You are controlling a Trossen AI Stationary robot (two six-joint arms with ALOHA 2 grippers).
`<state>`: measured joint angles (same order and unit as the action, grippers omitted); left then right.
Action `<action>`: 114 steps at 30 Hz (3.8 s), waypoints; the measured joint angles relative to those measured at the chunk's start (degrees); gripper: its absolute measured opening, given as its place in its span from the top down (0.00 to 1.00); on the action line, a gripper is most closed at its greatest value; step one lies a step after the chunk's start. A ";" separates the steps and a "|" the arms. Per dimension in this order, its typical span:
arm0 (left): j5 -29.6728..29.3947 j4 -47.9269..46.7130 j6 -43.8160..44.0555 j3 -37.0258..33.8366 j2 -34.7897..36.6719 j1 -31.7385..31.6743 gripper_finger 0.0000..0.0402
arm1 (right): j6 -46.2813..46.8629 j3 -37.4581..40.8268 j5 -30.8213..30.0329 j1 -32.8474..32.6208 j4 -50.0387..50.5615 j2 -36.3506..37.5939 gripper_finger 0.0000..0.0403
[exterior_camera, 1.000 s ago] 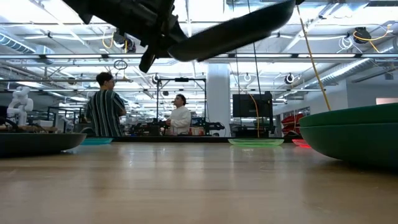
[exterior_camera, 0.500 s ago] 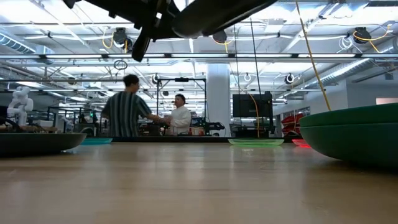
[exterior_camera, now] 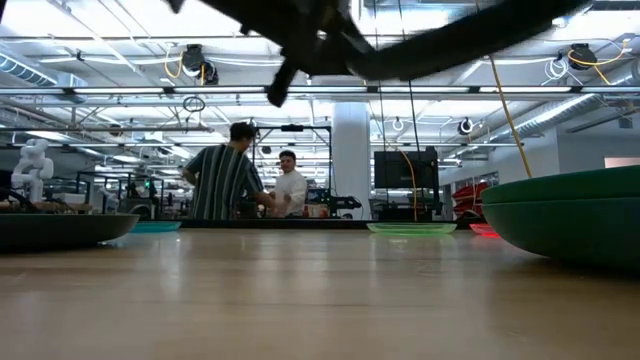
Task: Stack plastic plates
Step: Stack the top dark blue plate on top of the black plate, then stack the dark blue plate on top of the dark blue plate
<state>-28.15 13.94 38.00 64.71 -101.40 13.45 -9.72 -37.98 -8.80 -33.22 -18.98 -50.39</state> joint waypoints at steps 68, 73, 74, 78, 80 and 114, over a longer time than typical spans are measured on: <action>10.70 -11.88 -2.06 23.80 -20.27 -2.51 0.66 | -0.75 0.02 -0.15 -4.04 -1.19 -0.07 0.58; 10.04 -11.80 -2.56 23.80 -20.25 -2.77 0.54 | -0.42 0.02 -0.15 -4.04 -0.90 -0.07 0.58; 10.03 -11.90 -3.01 23.79 -20.06 -2.84 0.53 | -0.28 0.02 -0.15 -4.04 -0.90 -0.07 0.58; 9.76 -12.97 -6.69 23.77 -18.87 -2.95 0.50 | 0.58 0.02 -0.17 -4.04 -0.36 -0.07 0.58; 9.46 -13.51 -9.35 23.77 -18.13 -2.88 0.50 | 1.62 0.02 -0.45 -4.04 0.74 -0.08 0.58; -24.07 -75.58 -8.92 7.10 12.22 8.29 0.50 | 28.82 -0.26 -20.39 11.57 6.91 -9.55 0.58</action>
<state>-52.22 -61.64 29.08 71.82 -89.18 21.74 19.11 -38.24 -29.19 -21.64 -12.07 -59.94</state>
